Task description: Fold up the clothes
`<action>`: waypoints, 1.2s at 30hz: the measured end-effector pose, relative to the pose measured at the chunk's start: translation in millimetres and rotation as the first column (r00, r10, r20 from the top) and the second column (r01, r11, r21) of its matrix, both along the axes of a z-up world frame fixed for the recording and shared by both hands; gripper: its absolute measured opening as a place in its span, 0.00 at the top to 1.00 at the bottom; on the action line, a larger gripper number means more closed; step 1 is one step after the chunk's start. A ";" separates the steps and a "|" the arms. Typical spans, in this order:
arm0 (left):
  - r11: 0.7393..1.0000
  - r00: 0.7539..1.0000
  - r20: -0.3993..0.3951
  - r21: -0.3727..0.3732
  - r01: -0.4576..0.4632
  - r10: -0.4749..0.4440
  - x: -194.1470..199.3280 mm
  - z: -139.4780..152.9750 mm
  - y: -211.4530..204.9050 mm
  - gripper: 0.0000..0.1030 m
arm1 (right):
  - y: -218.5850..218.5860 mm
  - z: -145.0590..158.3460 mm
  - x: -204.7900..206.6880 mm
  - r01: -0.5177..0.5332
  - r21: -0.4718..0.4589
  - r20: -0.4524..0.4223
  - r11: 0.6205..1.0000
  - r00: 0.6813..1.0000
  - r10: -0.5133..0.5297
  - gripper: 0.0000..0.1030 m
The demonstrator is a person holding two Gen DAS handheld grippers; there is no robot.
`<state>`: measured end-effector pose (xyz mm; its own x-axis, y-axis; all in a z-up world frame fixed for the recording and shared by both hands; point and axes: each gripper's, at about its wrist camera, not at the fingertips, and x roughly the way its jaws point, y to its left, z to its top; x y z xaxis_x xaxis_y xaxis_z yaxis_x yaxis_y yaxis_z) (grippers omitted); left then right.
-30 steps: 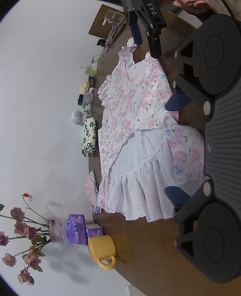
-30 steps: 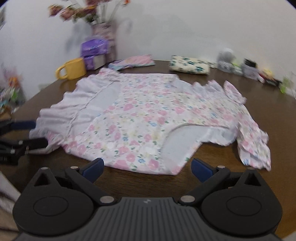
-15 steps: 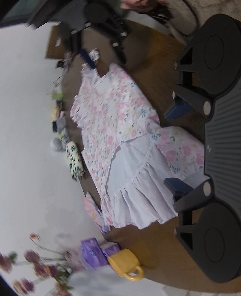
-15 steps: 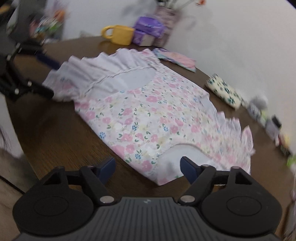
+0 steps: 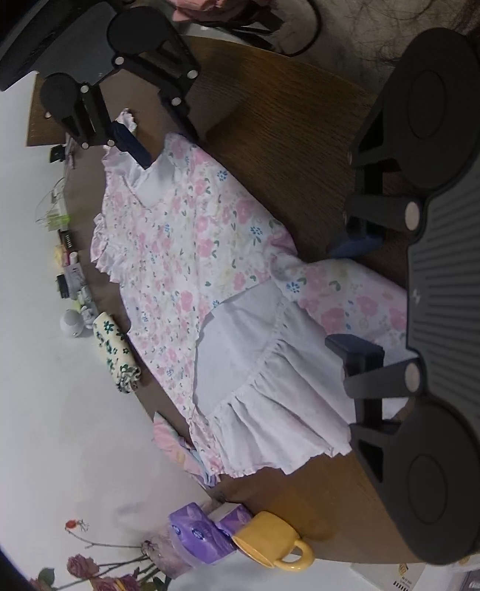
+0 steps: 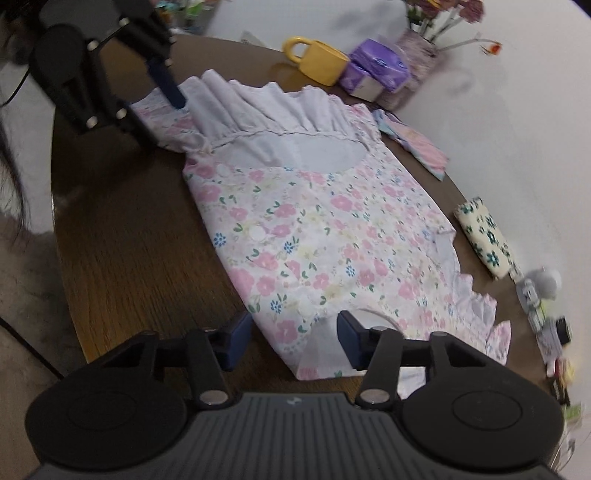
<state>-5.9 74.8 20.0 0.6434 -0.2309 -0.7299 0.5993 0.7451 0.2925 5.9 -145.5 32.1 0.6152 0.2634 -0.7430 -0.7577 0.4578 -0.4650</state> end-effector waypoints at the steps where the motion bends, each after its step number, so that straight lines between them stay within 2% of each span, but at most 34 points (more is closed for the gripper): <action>1: 1.000 1.000 -0.007 0.003 0.004 -0.004 1.0 0.4 -0.9 0.60 | 1.7 -0.6 0.6 -0.017 -0.009 -0.001 1.000 1.000 0.017 0.62; 3: 1.000 1.000 -0.020 0.017 0.011 -0.011 2.1 0.6 -2.2 0.64 | 5.0 -1.9 0.8 -0.048 -0.030 0.000 0.998 0.999 0.048 0.63; 6: 1.000 0.999 -0.037 0.027 0.015 -0.014 1.7 1.6 -0.2 0.64 | 6.1 -3.0 -1.5 -0.081 -0.065 -0.003 0.995 0.997 0.081 0.63; 10: 0.999 0.998 -0.059 0.031 0.016 -0.014 3.2 2.7 2.1 0.65 | 4.4 -3.9 -3.3 -0.104 -0.105 -0.013 0.989 0.995 0.103 0.63; 12: 0.999 0.997 -0.070 0.028 0.020 -0.018 4.7 2.8 2.0 0.69 | 4.7 -3.4 -1.8 -0.109 -0.118 -0.019 0.987 0.994 0.108 0.63; 15: 1.000 0.995 -0.101 0.008 0.015 -0.014 9.9 3.3 1.5 0.83 | 6.0 -4.1 1.9 -0.118 -0.129 -0.034 0.984 0.993 0.115 0.73; 16: 1.000 0.994 -0.110 0.002 0.010 -0.009 11.6 3.5 1.9 0.93 | 6.3 -4.5 3.5 -0.121 -0.130 -0.044 0.984 0.992 0.116 0.79; 18: 1.000 0.994 -0.107 0.001 0.003 -0.003 12.0 3.7 3.1 0.97 | 6.4 -4.9 5.7 -0.124 -0.128 -0.066 0.984 0.991 0.116 0.89; 19: 1.000 0.995 -0.104 -0.002 0.001 -0.001 11.4 4.8 4.1 0.98 | 6.5 -4.8 5.4 -0.125 -0.127 -0.071 0.984 0.991 0.116 0.93; 27: 1.000 0.999 -0.042 0.015 0.010 -0.010 4.8 20.5 6.5 0.99 | 4.6 3.1 4.5 -0.101 -0.114 -0.028 0.988 0.995 0.098 0.97; 32: 0.999 1.000 0.026 0.046 0.016 -0.017 9.4 33.2 2.3 0.99 | 7.3 17.0 17.5 -0.083 -0.130 0.056 0.988 0.994 0.091 0.97; 36: 0.996 0.993 0.113 0.084 0.019 -0.028 25.3 51.0 -2.0 0.99 | 10.6 28.7 30.5 -0.070 -0.152 0.131 0.986 0.987 0.091 0.97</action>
